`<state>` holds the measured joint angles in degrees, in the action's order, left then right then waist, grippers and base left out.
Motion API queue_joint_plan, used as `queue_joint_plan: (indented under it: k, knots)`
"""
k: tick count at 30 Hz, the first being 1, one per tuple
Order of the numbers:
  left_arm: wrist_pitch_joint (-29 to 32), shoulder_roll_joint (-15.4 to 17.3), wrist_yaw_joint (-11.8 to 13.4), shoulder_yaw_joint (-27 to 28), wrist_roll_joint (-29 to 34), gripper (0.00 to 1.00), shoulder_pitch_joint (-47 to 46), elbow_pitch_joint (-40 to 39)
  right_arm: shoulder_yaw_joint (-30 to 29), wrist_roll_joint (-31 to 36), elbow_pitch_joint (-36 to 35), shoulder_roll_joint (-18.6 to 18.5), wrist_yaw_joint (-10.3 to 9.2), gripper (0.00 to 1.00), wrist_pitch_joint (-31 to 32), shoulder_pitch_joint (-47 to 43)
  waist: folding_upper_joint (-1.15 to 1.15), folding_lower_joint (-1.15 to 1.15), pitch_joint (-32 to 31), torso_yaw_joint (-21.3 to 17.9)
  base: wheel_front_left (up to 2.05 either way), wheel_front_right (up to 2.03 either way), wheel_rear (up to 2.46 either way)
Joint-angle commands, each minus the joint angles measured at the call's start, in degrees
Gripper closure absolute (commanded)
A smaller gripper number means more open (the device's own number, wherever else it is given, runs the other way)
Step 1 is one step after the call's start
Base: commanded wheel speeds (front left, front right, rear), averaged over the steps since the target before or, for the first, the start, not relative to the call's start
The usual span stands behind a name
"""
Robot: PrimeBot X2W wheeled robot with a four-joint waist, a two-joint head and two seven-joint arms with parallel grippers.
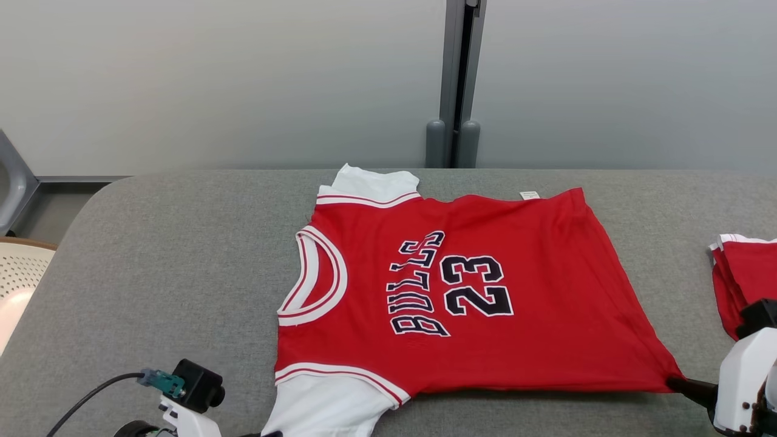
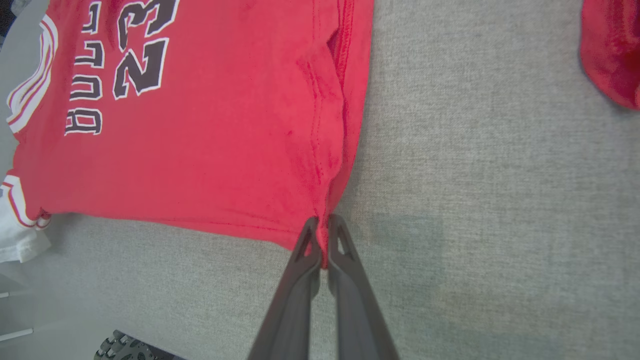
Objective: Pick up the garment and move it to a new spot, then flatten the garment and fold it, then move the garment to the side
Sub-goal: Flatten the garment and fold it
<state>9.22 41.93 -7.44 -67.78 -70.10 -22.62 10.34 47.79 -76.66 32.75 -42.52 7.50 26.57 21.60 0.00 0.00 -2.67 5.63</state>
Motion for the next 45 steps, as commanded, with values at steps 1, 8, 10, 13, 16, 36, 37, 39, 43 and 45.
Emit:
queue_joint_plan:
  k: [1, 8, 10, 13, 16, 36, 37, 39, 43, 45]
  knots:
    - [0.9, 1.4, 0.0, 0.3, -1.3, 1.00, 0.9, -1.2, -0.1, -0.9, -1.0, -1.1, -0.02, 1.00, 1.1, -0.8, 0.00, 0.00, 0.0, 0.0, 0.00, 0.00, 0.00]
    - [7.9, 6.6, 1.7, -0.1, -7.1, 1.00, 2.0, -10.5, -0.3, -2.3, -6.6, -6.2, -0.02, 1.00, 9.0, -3.2, 0.00, 0.00, -0.1, 0.2, 0.00, 0.00, 0.00]
    - [8.5, 7.4, 2.3, 0.0, -7.5, 1.00, 2.1, -12.2, -0.9, -2.1, -7.8, -7.0, -0.02, 1.00, 9.9, -3.5, 0.00, 0.00, 0.1, 0.2, 0.00, 0.00, 0.00]
    - [8.0, 7.6, 3.3, 0.5, -7.1, 1.00, 1.5, -13.4, -2.3, -1.6, -8.8, -7.1, -0.02, 1.00, 9.4, -3.0, 0.00, 0.00, 0.4, 0.2, 0.00, 0.00, 0.00]
    - [8.0, 7.7, 3.8, 1.1, -6.7, 1.00, 0.3, -14.0, -3.8, -0.5, -9.0, -7.0, -0.02, 1.00, 9.4, -2.0, 0.00, 0.00, 0.7, 0.1, 0.00, 0.00, 0.00]
    - [15.4, 3.1, 3.7, 5.3, -7.6, 1.00, -13.6, -10.0, -12.0, 10.4, -4.7, 0.2, -0.02, 1.00, 19.6, 8.9, 0.00, 0.00, 7.7, -1.1, 0.00, 0.00, 0.00]
    - [15.9, 2.4, 3.4, 5.5, -7.6, 1.00, -14.6, -9.1, -12.4, 11.2, -4.3, 0.7, -0.02, 1.00, 20.1, 9.7, 0.00, 0.00, 8.4, -1.1, 0.00, 0.00, 0.00]
    - [16.6, 0.9, 3.1, 5.8, -7.5, 1.00, -16.6, -7.0, -13.1, 13.0, -3.4, 1.7, -0.02, 1.00, 21.0, 11.4, 0.00, 0.00, 9.8, -1.2, 0.00, 0.00, 0.00]
    - [17.5, -1.7, 2.3, 6.0, -6.7, 1.00, -20.2, -2.6, -14.7, 16.0, -1.7, 4.1, -0.02, 1.00, 21.1, 14.1, 0.00, 0.00, 12.2, -1.5, 0.00, 0.00, 0.00]
    - [17.8, -2.6, 1.8, 6.2, -6.3, 1.00, -21.6, -0.3, -15.4, 17.2, -1.0, 5.0, -0.02, 1.00, 20.8, 15.2, 0.00, 0.00, 13.2, -1.7, 0.00, 0.00, 0.00]
